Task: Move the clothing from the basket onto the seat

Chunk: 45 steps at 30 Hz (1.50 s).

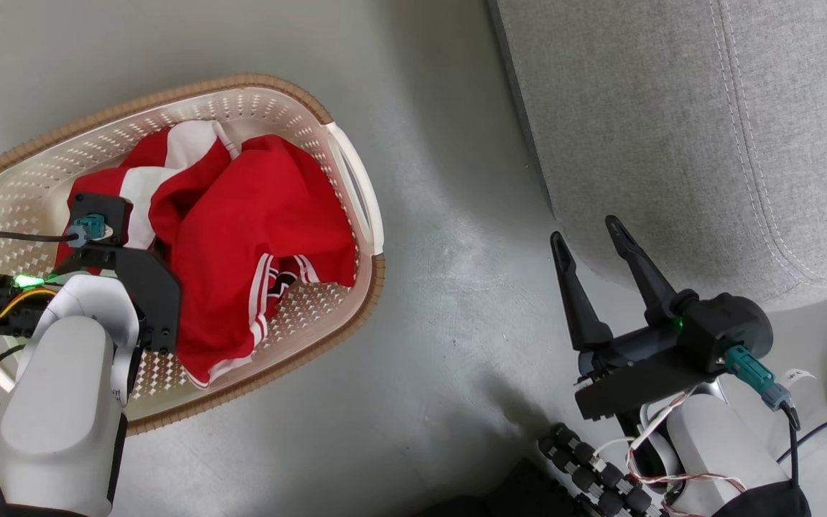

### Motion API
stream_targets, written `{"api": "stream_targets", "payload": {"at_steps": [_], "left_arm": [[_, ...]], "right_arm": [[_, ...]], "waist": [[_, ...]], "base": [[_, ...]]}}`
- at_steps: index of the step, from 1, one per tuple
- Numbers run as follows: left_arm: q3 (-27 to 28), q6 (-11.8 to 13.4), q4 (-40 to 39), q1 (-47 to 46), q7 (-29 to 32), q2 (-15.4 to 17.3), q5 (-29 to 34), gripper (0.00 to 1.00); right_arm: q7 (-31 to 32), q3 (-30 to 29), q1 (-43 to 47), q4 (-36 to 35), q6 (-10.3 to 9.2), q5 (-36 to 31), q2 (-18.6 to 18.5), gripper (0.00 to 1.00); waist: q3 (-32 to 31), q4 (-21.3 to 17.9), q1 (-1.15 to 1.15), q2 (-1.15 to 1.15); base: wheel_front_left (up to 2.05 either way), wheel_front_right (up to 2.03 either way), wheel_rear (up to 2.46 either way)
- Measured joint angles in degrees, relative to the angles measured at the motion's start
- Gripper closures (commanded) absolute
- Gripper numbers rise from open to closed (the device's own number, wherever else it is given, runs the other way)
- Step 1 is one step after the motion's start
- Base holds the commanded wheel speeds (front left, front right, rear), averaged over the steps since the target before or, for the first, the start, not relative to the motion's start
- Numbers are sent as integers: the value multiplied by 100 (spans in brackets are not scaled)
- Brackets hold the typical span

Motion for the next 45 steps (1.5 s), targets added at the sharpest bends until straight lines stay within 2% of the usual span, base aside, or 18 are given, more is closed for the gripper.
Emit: {"api": "stream_targets", "payload": {"at_steps": [1,2,5,6,7,9,10,11,15,21,26,33,38,45], "left_arm": [[3,0,10,-2,0,-4,-4,0],[13,0,18,-2,2,-1,-11,13],[26,-1,48,-6,20,9,-12,27],[26,-1,64,-9,26,11,-12,36],[23,-1,89,-10,27,2,-12,51],[22,-3,116,-11,27,0,-12,65],[22,-7,125,-13,26,0,-12,92],[20,-7,132,-18,26,1,-12,100],[24,-57,187,-67,0,-10,-25,100],[80,-110,193,-70,-300,-320,-323,100],[187,-209,197,-16,-659,-444,-470,100],[198,-358,198,265,-1178,-717,-695,100],[172,-456,164,464,-1550,-797,-742,100],[91,-512,80,724,-1996,-1006,-957,100]], "right_arm": [[0,19,0,-7,-8,24,1,0],[0,46,-1,-27,-11,38,0,0],[0,81,-7,-59,-16,65,4,0],[0,78,-7,-64,-33,65,4,0],[0,73,-7,-64,-34,65,4,0],[0,63,-7,-64,-35,65,4,0],[0,59,-6,-65,-35,65,4,0],[0,54,-6,-66,-35,65,4,0],[0,-9,-6,-66,-53,64,9,0],[0,-233,-6,-16,-52,57,9,0],[0,-405,-47,59,-52,48,9,0],[-1,-682,-72,229,-43,-4,-114,0],[0,-844,46,319,-25,-4,-211,0],[0,-962,343,417,25,-53,-301,0]], "waist": [[6,-10,0,0],[16,-20,0,0],[55,-58,0,0],[70,-70,0,0],[82,-82,0,0],[95,-99,0,0],[100,-104,0,0],[105,-109,0,0],[108,-111,0,-1],[-11,-8,0,0],[-217,134,0,0],[-637,400,0,-1],[-993,629,0,-1],[-1539,972,0,-1]], "base": [[0,0,0],[0,0,0],[0,0,0],[0,0,0],[0,0,0],[0,0,0],[0,0,0],[0,0,0],[0,0,0],[0,0,0],[0,0,0],[0,0,0],[0,0,0],[0,0,0]]}}
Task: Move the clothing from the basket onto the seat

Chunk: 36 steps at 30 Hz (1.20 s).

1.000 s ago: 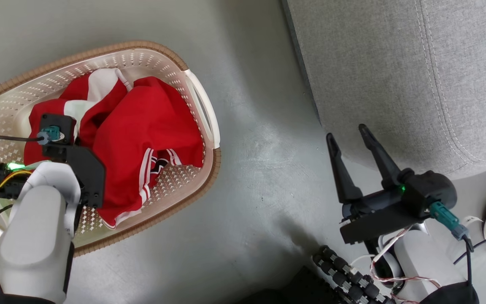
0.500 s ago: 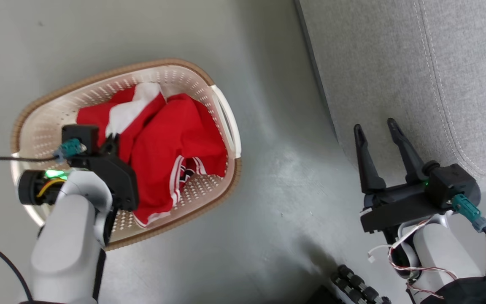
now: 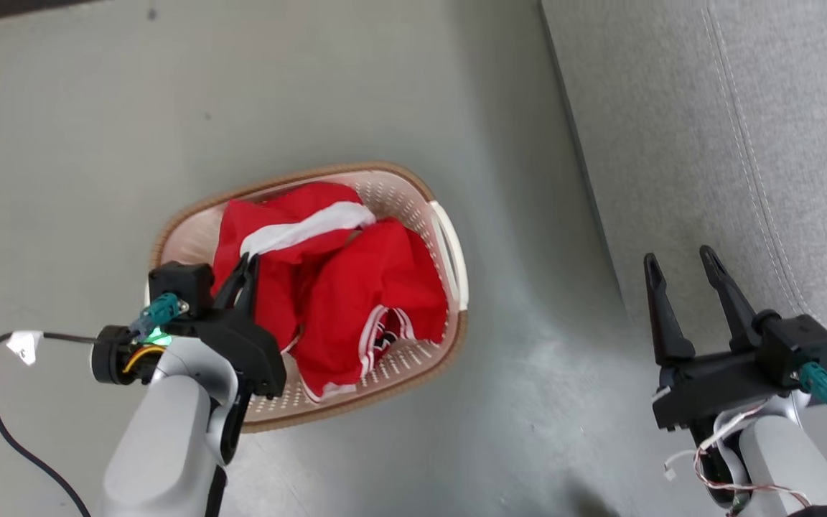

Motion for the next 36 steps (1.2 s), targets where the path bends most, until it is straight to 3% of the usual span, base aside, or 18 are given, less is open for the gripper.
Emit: {"api": "stream_targets", "payload": {"at_steps": [11,24,36], "left_arm": [[-132,-60,-358,553,-664,-120,-154,100],[-367,-97,-880,1133,-860,-140,-387,100],[-769,-103,-1927,1987,-847,48,-419,100]], "right_arm": [[0,-112,478,103,110,-44,-123,0],[0,-160,1011,154,241,-45,-233,0],[0,536,1407,-152,411,-286,-216,0]], "waist": [[-926,502,0,0],[-1974,920,0,0],[-2977,1197,-1,-1]], "base": [[0,0,0],[0,0,0],[0,0,0]]}}
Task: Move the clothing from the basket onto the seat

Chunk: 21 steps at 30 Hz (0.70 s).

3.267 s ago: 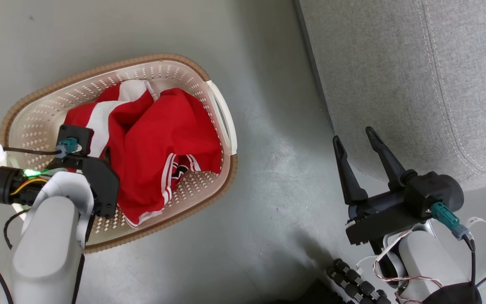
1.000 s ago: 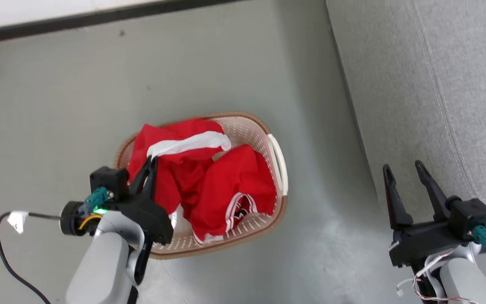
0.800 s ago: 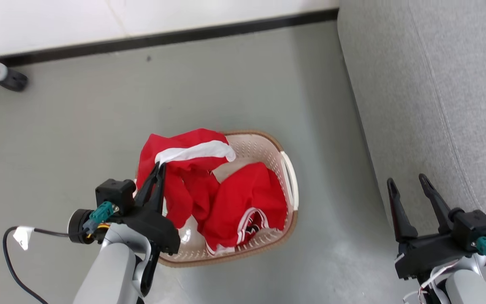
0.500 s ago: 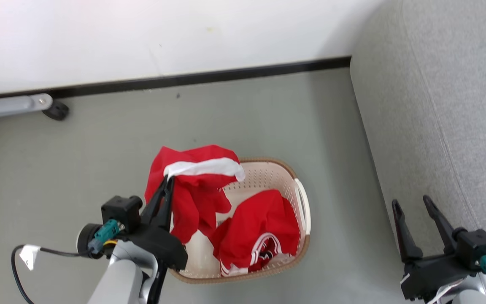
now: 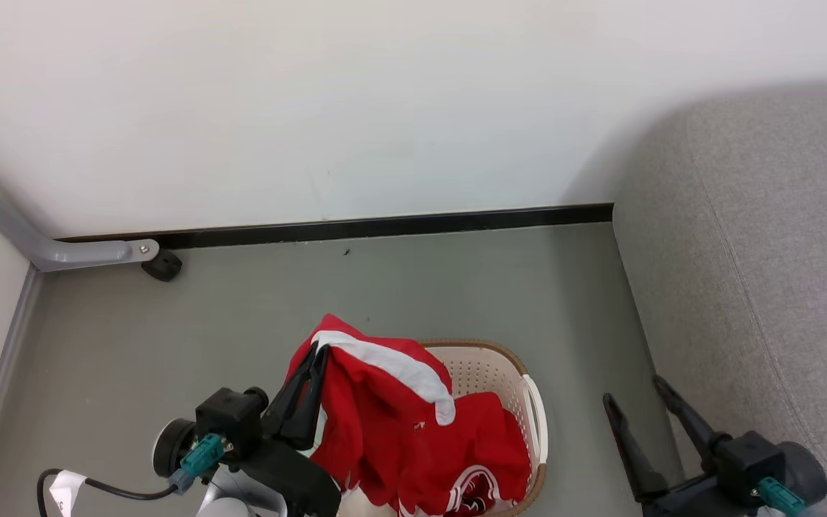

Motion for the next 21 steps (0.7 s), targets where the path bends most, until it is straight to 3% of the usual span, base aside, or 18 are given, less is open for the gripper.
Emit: {"api": "stream_targets", "payload": {"at_steps": [11,21], "left_arm": [[-702,-34,-1134,138,376,344,-9,100],[-1028,-34,-1719,193,755,448,-146,100]], "right_arm": [[0,937,-505,-204,42,-219,-253,0],[0,2274,-1206,-261,42,-160,-510,0]], "waist": [[-185,161,1,0],[-194,271,1,1]], "base": [[0,0,0],[0,0,0]]}}
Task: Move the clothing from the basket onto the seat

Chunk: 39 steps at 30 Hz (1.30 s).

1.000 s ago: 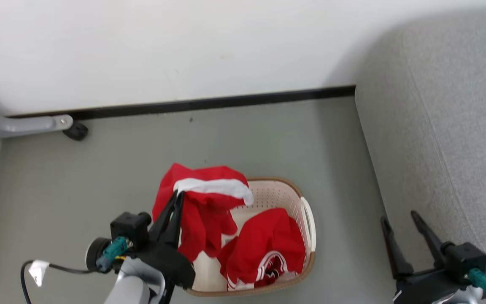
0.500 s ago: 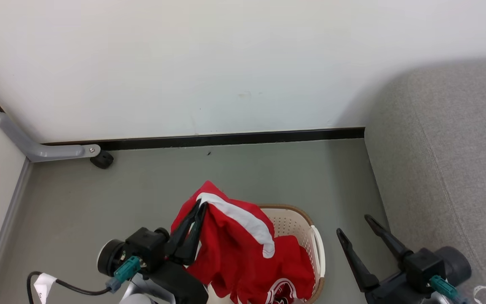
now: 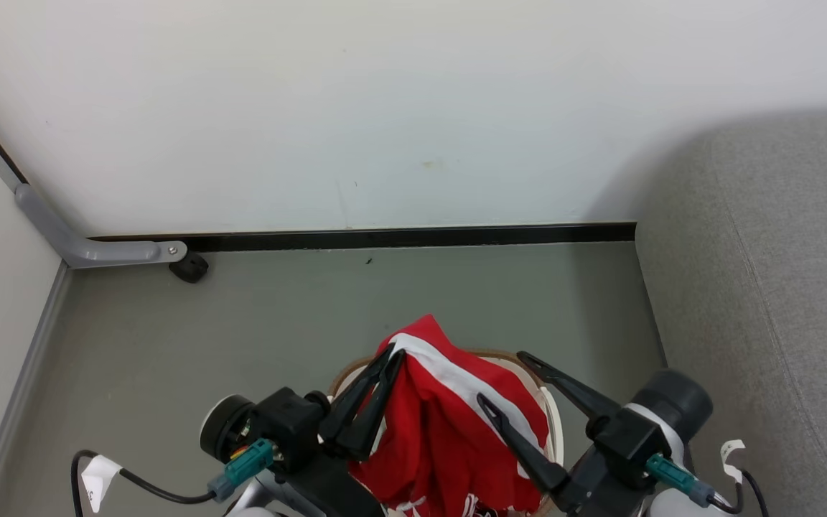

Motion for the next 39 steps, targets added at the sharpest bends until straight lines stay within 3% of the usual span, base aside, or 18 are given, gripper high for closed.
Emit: {"api": "stream_targets", "payload": {"at_steps": [6,19,25,26,27,28,29,38,39], "left_arm": [[-132,0,-281,-2,201,63,-177,100],[-859,0,-1201,-7,644,276,-668,100],[-899,0,-1411,-7,808,371,-938,100],[-868,0,-1422,-7,813,377,-946,100],[-834,0,-1437,-7,842,380,-960,100],[-799,0,-1444,-7,857,381,-967,100],[-767,0,-1459,-7,867,385,-980,100],[-590,49,-1590,8,1016,479,-1025,100],[-573,52,-1577,8,1037,478,-1043,69]], "right_arm": [[0,515,-196,99,0,157,-49,0],[0,1088,-571,368,1,492,-218,0],[0,1213,-637,424,1,661,-271,0],[0,1211,-648,435,1,717,-272,8],[0,1211,-648,444,1,762,-274,53],[0,1216,-647,466,1,788,-274,86],[-1,1226,-647,479,1,815,-277,100],[-42,1289,-641,554,1,1125,-272,100],[-42,1280,-641,558,1,1157,-275,100]], "waist": [[-30,54,0,0],[-141,143,0,0],[-157,149,0,0],[-156,149,0,0],[-154,149,0,0],[-150,149,0,0],[-145,147,0,0],[-53,114,0,0],[-40,106,0,1]], "base": [[0,0,0],[0,0,0],[0,0,0],[0,0,0],[0,0,0],[0,0,0],[0,0,0],[0,0,0],[0,0,0]]}}
